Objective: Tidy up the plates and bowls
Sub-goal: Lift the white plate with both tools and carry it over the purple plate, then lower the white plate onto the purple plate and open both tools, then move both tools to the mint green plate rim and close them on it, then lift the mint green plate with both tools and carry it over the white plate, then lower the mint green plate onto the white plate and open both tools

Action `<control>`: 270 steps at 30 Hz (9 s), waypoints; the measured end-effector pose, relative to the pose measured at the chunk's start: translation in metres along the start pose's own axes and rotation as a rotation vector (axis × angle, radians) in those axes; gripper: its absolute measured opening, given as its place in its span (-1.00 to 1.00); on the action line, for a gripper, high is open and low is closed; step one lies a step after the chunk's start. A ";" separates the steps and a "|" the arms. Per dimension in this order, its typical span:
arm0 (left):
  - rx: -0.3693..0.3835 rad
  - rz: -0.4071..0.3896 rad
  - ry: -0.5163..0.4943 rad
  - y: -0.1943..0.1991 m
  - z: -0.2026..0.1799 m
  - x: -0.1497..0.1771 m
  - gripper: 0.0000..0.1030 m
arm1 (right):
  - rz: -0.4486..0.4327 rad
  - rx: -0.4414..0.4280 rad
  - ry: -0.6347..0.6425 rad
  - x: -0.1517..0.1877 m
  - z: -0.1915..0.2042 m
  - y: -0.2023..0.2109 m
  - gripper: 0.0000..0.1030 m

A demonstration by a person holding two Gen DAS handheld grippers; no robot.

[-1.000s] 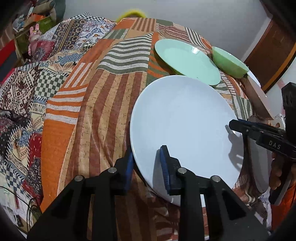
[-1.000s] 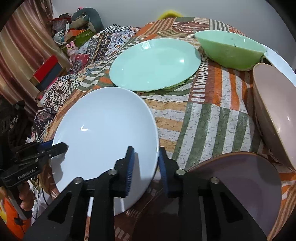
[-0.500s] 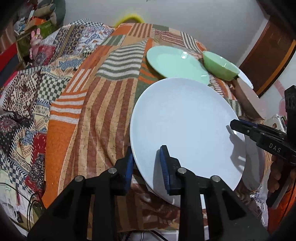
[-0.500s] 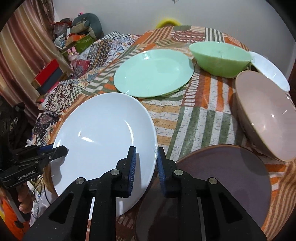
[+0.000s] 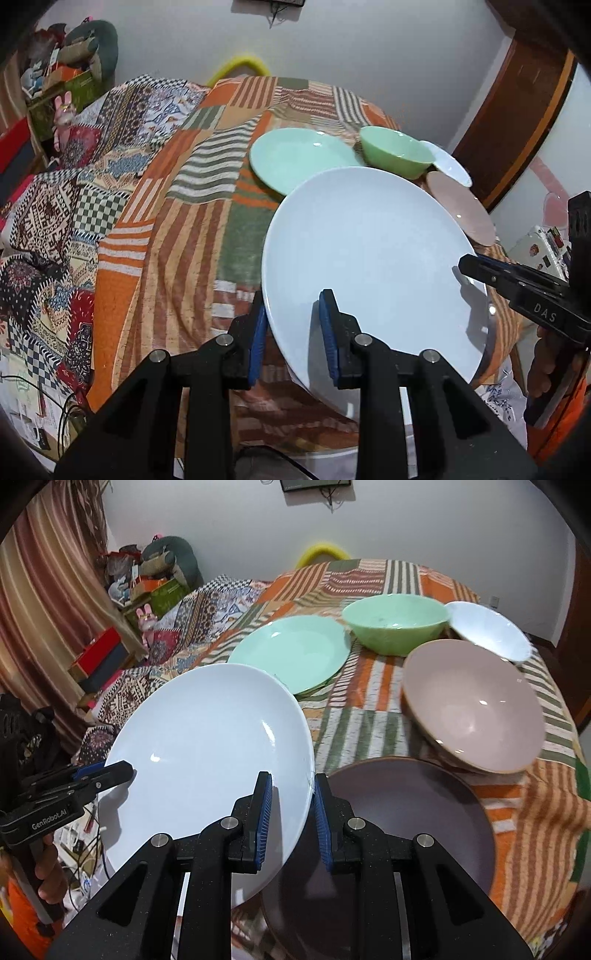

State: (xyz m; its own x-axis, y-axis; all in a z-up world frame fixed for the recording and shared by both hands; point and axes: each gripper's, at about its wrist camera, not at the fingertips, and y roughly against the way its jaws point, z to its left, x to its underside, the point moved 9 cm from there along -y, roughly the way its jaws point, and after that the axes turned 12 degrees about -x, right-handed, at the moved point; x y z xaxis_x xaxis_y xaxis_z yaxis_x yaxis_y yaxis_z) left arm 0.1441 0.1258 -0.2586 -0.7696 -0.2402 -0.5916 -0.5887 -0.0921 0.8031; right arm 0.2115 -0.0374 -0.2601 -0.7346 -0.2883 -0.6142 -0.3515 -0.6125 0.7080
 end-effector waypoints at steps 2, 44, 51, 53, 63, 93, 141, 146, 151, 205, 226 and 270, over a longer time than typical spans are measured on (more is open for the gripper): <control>0.005 -0.009 -0.015 0.005 -0.010 -0.001 -0.47 | -0.013 0.006 -0.008 0.002 -0.003 0.008 -0.60; 0.035 0.215 -0.247 -0.047 -0.131 0.050 -0.46 | -0.002 0.096 -0.232 0.082 -0.099 0.057 -0.60; 0.038 0.229 -0.255 -0.060 -0.142 0.047 -0.46 | 0.002 0.107 -0.252 0.083 -0.109 0.057 -0.60; 0.038 0.231 -0.252 -0.063 -0.145 0.046 -0.45 | -0.001 0.107 -0.257 0.082 -0.112 0.058 -0.60; 0.042 0.242 -0.253 -0.074 -0.151 0.044 -0.43 | -0.012 0.143 -0.233 0.079 -0.118 0.063 -0.58; -0.049 -0.011 -0.156 -0.009 -0.082 -0.038 0.15 | -0.120 0.139 -0.113 0.018 -0.077 0.081 0.05; -0.110 0.068 -0.073 -0.215 0.023 -0.160 -0.48 | 0.085 0.081 -0.119 -0.087 -0.056 -0.119 -0.46; -0.114 0.065 -0.112 -0.215 0.016 -0.157 -0.56 | 0.113 0.091 -0.147 -0.092 -0.066 -0.132 -0.48; -0.100 0.080 -0.129 -0.204 0.020 -0.142 -0.56 | 0.128 0.091 -0.135 -0.089 -0.064 -0.133 -0.48; -0.061 -0.022 -0.096 -0.021 -0.006 -0.065 -0.53 | -0.018 -0.026 0.017 -0.055 0.002 -0.004 -0.62; 0.000 -0.033 -0.195 0.027 -0.087 -0.020 -0.53 | -0.106 -0.001 -0.065 -0.003 -0.024 0.072 -0.62; -0.048 0.149 -0.357 -0.061 -0.158 0.032 -0.53 | 0.004 0.011 -0.320 0.089 -0.096 0.061 -0.62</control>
State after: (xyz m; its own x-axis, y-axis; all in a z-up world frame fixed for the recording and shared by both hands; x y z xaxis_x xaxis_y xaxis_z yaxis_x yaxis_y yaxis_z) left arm 0.1942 -0.0290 -0.3153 -0.8883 0.0966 -0.4489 -0.4584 -0.1286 0.8794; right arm 0.1809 -0.1713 -0.3049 -0.8808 -0.0433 -0.4714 -0.3531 -0.6032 0.7152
